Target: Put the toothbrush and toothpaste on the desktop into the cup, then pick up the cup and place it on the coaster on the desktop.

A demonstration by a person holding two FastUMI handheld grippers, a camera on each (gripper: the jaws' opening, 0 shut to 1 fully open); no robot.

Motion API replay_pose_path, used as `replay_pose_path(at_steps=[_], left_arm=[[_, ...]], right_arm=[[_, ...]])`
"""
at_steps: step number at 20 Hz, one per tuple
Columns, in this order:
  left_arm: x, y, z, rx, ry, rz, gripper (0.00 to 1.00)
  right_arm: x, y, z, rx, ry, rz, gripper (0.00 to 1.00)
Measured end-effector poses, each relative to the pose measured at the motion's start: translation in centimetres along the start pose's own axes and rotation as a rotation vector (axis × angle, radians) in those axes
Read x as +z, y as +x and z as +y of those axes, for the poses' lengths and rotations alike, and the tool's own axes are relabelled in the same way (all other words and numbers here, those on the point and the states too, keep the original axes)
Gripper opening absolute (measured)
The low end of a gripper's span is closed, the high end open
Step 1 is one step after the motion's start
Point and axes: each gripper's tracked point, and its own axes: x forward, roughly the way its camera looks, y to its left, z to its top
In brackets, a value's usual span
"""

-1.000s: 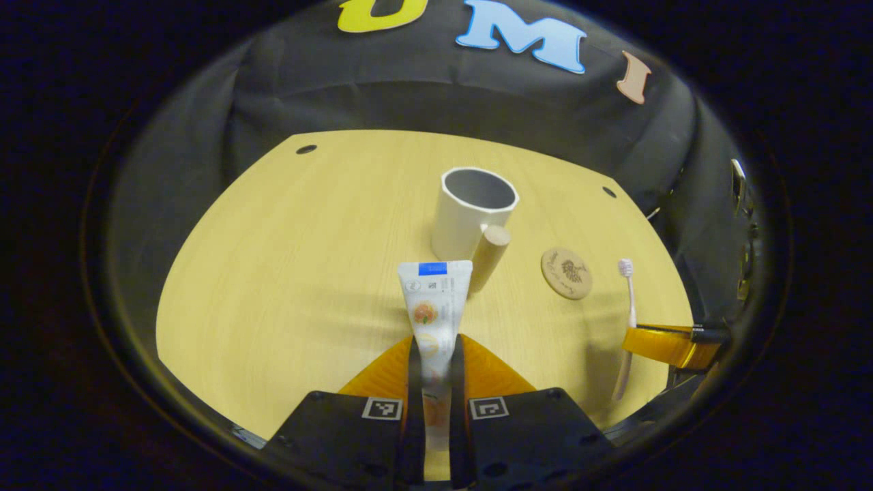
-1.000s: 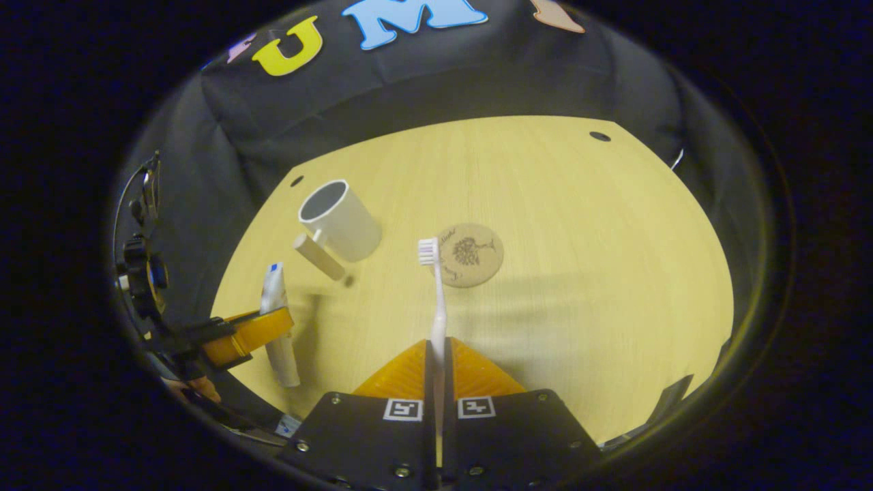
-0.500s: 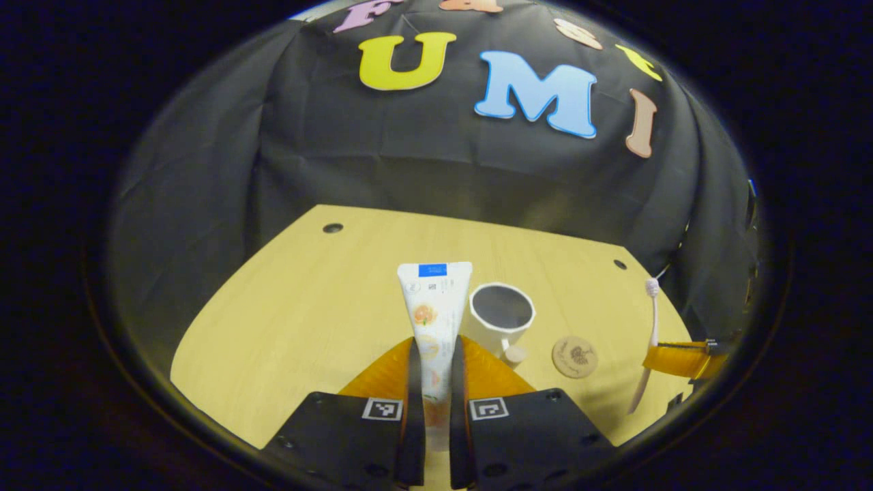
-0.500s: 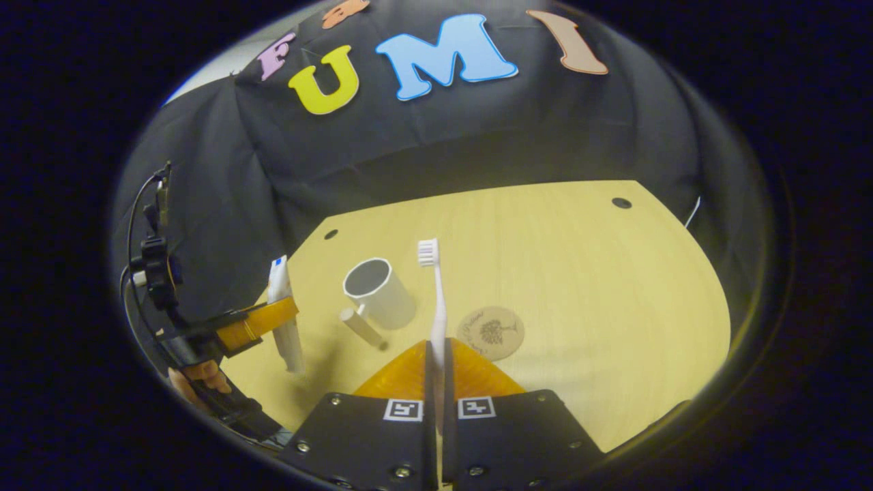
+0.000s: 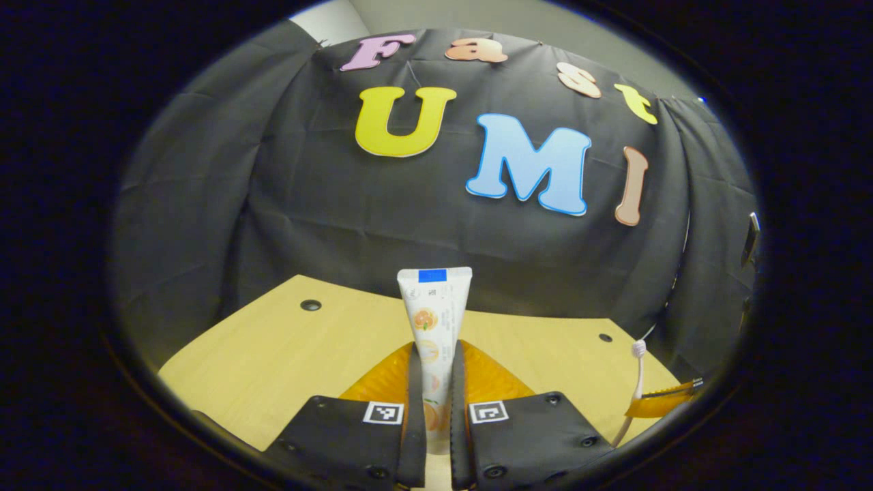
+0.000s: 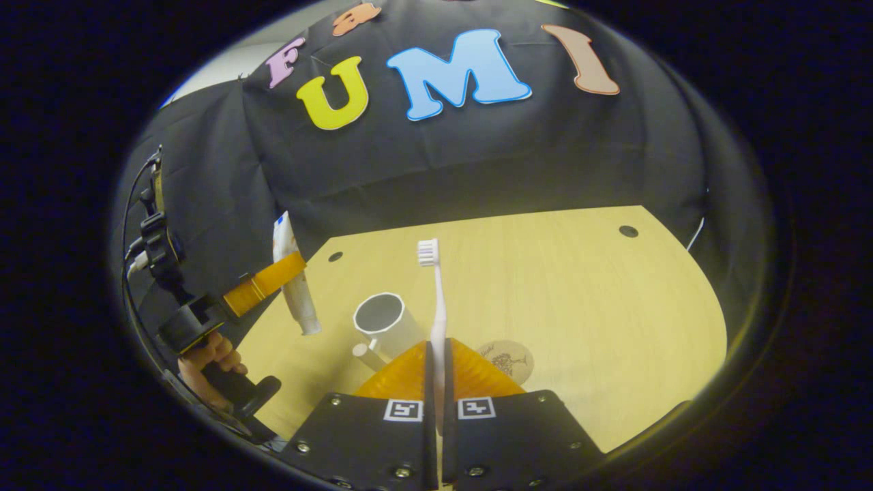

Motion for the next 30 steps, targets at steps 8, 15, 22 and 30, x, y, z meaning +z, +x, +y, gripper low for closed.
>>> replay_pose_path(at_steps=[8, 15, 22, 30], left_arm=[[0.4, 4.5, -3.6, -0.112, -0.006, -0.045, 0.20], [-2.4, 7.0, -5.1, -0.145, 0.031, -0.017, 0.20], [-7.2, 7.4, -5.2, -0.145, 0.077, 0.076, 0.22], [-11.4, 6.0, -5.8, -0.170, 0.154, 0.207, 0.44]], right_arm=[[0.8, -0.5, -0.1, -0.037, 0.004, -0.032, 0.04], [0.1, -1.1, -0.2, -0.044, 0.005, -0.018, 0.04], [-0.5, -1.0, 0.0, -0.026, 0.035, 0.012, 0.04], [-0.6, -1.2, 0.4, -0.003, 0.030, 0.023, 0.04]])
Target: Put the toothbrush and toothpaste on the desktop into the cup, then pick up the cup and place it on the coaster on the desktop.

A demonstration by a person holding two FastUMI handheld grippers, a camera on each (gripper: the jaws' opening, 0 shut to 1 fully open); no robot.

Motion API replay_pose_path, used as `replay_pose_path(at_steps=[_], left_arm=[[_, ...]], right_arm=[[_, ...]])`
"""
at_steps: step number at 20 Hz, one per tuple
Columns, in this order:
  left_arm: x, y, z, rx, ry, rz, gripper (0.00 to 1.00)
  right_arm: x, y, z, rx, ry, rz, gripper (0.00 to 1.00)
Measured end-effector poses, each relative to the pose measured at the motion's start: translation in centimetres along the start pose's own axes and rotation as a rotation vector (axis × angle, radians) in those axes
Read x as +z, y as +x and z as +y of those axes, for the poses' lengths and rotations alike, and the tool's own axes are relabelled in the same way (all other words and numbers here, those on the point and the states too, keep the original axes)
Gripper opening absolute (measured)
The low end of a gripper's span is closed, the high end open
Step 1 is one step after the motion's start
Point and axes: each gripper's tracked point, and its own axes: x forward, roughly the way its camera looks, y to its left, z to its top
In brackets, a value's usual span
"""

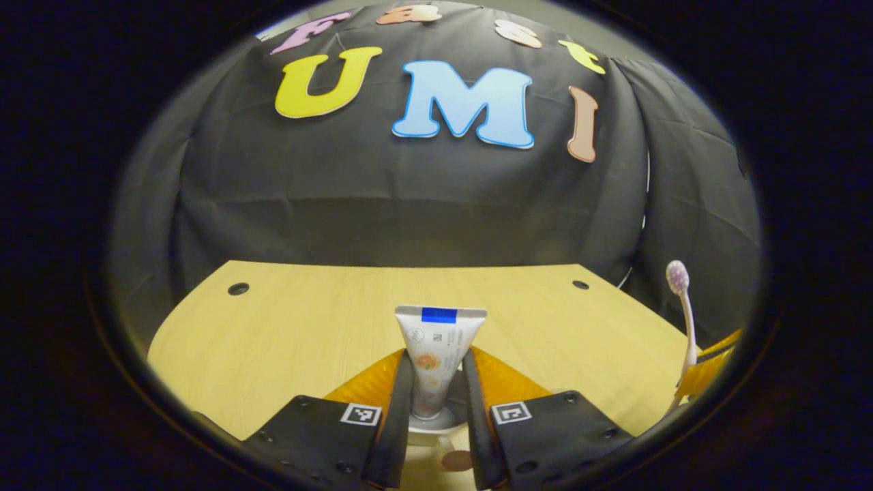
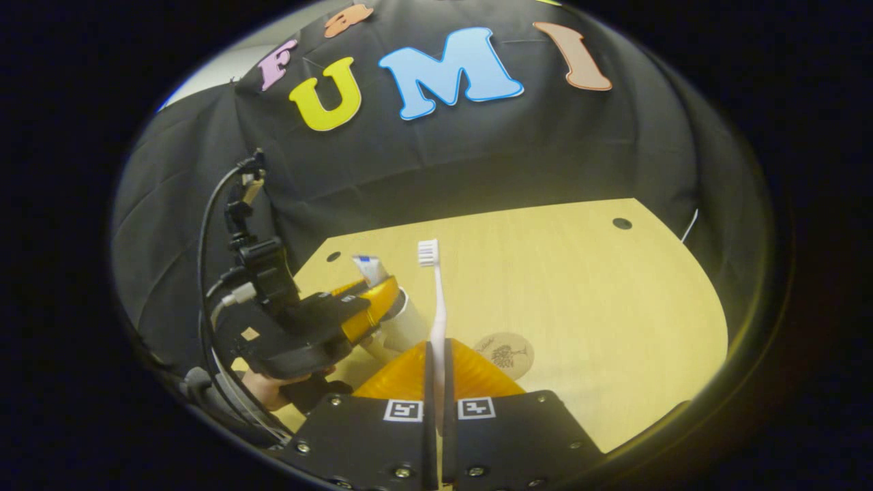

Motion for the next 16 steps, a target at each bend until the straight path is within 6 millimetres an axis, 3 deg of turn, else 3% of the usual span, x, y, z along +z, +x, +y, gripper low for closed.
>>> replay_pose_path(at_steps=[4, 6, 8, 16], left_arm=[[0.3, -0.7, -0.5, -0.011, 0.024, -0.006, 0.51], [0.4, -1.5, -0.6, -0.021, 0.006, -0.006, 0.70], [0.4, -2.2, -0.5, -0.017, 0.003, -0.002, 0.76], [0.1, -6.1, 0.6, -0.006, -0.005, 0.030, 0.78]], right_arm=[[0.6, 0.2, 0.4, 0.019, -0.015, -0.012, 0.04], [1.3, 0.6, 0.8, 0.037, -0.021, -0.027, 0.04], [2.2, 1.2, 1.5, 0.060, -0.030, -0.048, 0.04], [6.8, 4.9, 5.0, 0.156, -0.080, -0.174, 0.04]])
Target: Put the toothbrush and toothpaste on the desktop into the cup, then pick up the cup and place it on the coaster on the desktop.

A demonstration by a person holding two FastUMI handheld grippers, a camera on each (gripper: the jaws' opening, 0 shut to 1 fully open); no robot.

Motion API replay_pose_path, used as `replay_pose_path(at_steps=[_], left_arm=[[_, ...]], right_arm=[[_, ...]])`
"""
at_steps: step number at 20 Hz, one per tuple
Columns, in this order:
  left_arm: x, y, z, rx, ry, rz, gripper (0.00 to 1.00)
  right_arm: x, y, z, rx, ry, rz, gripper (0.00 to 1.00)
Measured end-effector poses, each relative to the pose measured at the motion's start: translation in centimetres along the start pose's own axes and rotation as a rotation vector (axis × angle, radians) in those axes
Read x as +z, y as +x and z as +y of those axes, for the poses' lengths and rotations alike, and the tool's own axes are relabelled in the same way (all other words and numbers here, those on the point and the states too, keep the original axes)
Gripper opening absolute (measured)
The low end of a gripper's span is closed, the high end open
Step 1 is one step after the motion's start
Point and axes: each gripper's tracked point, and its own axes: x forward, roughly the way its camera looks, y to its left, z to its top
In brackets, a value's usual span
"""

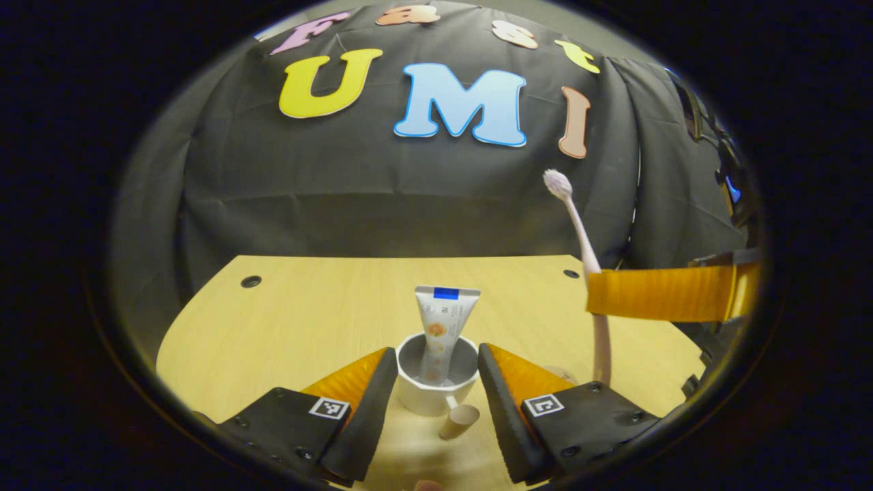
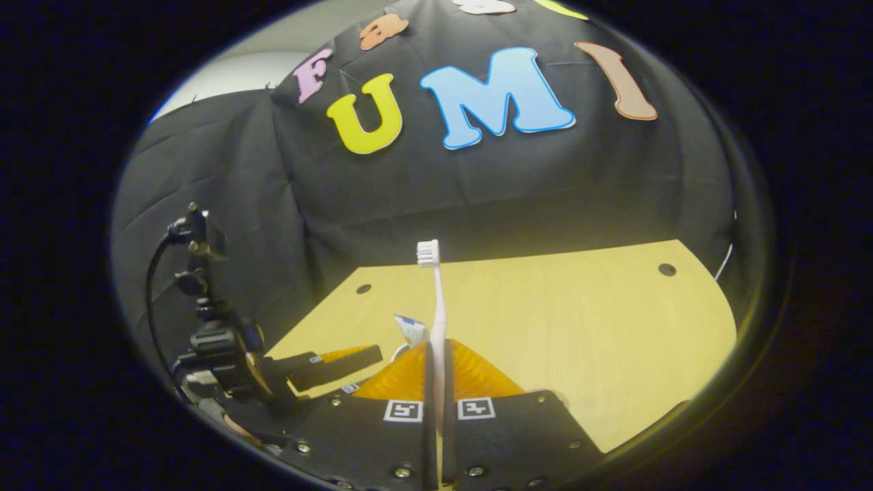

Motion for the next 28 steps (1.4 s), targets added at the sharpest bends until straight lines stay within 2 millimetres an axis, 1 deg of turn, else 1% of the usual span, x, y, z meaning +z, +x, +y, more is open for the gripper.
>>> replay_pose_path(at_steps=[4, 7, 10, 14, 17, 19, 22, 24, 25, 26, 27, 28], left_arm=[[-0.6, -1.8, 0.2, -0.021, -0.037, 0.022, 0.78], [-1.1, -2.8, 0.5, -0.028, -0.056, 0.042, 0.78], [-2.0, -3.3, 0.7, -0.037, -0.070, 0.067, 0.78], [-3.0, -3.9, 1.0, -0.052, -0.096, 0.095, 0.78], [-4.0, -3.9, 1.2, -0.060, -0.109, 0.121, 0.78], [-4.2, -4.0, 1.6, -0.057, -0.113, 0.130, 0.78], [-4.2, -4.0, 2.0, -0.052, -0.115, 0.133, 0.78], [-4.3, -3.8, 2.0, -0.056, -0.114, 0.136, 0.79], [-4.4, -3.7, 1.8, -0.061, -0.114, 0.139, 0.78], [-4.3, -3.6, 1.7, -0.066, -0.114, 0.140, 0.79], [-4.2, -3.6, 1.6, -0.070, -0.115, 0.141, 0.79], [-4.3, -3.6, 1.4, -0.073, -0.116, 0.141, 0.79]], right_arm=[[1.2, 2.5, 2.0, 0.080, -0.008, -0.063, 0.04], [1.3, 4.5, 2.5, 0.093, -0.004, -0.074, 0.04], [1.7, 5.7, 3.0, 0.094, -0.015, -0.088, 0.04], [2.6, 7.6, 3.7, 0.083, -0.074, -0.120, 0.04], [2.3, 8.9, 4.3, 0.091, -0.097, -0.125, 0.04], [1.7, 9.9, 4.5, 0.092, -0.120, -0.123, 0.04], [0.6, 10.0, 4.5, 0.085, -0.142, -0.100, 0.06], [0.7, 9.9, 4.4, 0.073, -0.162, -0.103, 0.06], [0.7, 9.9, 4.3, 0.069, -0.169, -0.103, 0.07], [0.6, 10.0, 4.3, 0.066, -0.173, -0.100, 0.13], [0.4, 9.9, 4.4, 0.068, -0.175, -0.094, 0.09], [0.2, 9.9, 4.4, 0.067, -0.176, -0.084, 0.12]])
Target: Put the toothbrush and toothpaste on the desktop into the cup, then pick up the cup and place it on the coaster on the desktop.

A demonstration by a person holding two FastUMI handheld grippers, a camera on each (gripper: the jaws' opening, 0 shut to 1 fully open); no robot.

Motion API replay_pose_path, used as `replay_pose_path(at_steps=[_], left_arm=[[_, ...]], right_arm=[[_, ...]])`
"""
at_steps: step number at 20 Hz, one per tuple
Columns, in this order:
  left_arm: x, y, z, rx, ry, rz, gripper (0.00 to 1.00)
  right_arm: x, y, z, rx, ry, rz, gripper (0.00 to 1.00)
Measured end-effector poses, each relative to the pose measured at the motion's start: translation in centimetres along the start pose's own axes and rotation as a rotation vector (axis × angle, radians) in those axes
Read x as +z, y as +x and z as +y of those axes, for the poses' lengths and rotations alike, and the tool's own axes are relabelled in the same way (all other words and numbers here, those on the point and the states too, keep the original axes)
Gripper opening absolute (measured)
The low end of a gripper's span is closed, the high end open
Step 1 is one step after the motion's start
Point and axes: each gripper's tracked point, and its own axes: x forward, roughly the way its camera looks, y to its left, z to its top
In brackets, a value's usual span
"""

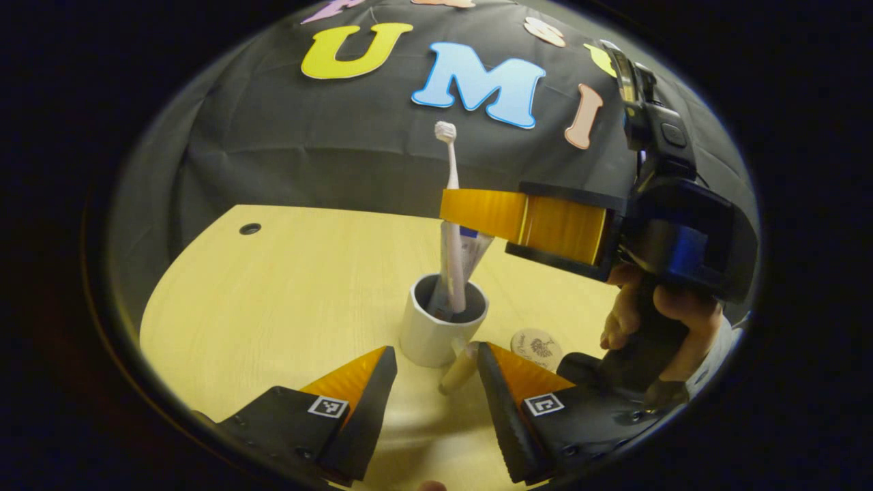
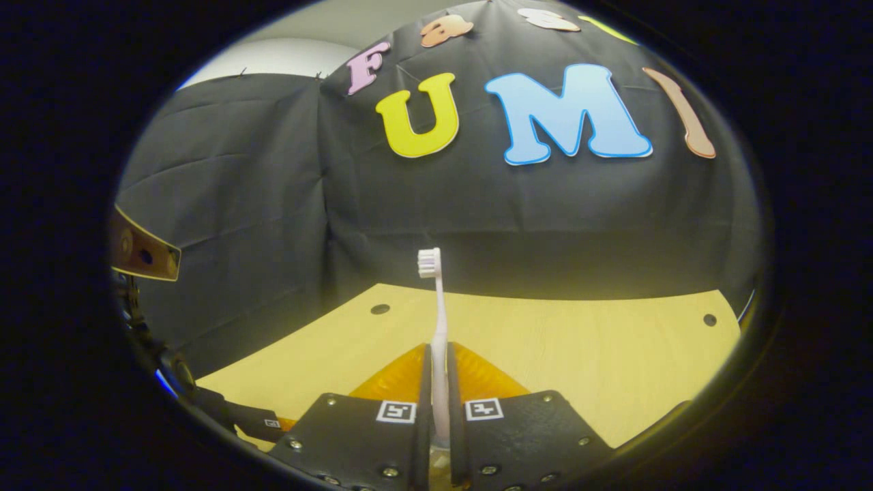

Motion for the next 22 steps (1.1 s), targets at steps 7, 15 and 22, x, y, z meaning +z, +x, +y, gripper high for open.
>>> replay_pose_path(at_steps=[7, 15, 22], left_arm=[[-0.2, -0.1, -0.7, -0.010, -0.003, 0.007, 0.78], [-0.5, 0.8, -1.4, 0.014, -0.034, 0.036, 0.78], [-1.1, 2.7, -2.4, 0.048, -0.092, 0.105, 0.84]], right_arm=[[0.8, -1.1, -0.4, -0.005, 0.006, -0.005, 0.54], [3.9, -4.5, -3.0, -0.074, 0.024, -0.070, 0.94], [5.4, -9.6, -7.0, -0.189, -0.006, -0.095, 0.94]])
